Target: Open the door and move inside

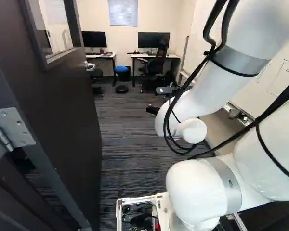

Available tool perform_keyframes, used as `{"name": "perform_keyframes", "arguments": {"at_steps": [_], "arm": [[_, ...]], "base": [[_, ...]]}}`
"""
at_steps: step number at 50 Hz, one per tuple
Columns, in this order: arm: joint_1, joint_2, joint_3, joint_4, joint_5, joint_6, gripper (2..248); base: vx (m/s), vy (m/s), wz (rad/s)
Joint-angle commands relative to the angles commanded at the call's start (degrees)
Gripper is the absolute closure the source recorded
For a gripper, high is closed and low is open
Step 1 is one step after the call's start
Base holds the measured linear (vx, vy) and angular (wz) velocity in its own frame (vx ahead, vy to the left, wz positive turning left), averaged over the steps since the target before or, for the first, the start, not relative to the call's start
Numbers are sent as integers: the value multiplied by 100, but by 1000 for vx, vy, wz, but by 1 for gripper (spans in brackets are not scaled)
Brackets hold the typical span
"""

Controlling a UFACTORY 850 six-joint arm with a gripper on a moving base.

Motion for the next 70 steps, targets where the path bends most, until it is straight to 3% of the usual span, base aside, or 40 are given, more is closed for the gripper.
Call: {"name": "perform_keyframes", "arguments": {"at_steps": [70], "arm": [[0, 0, 0, 0, 0, 0, 3]], "base": [[168, 3, -3]]}}
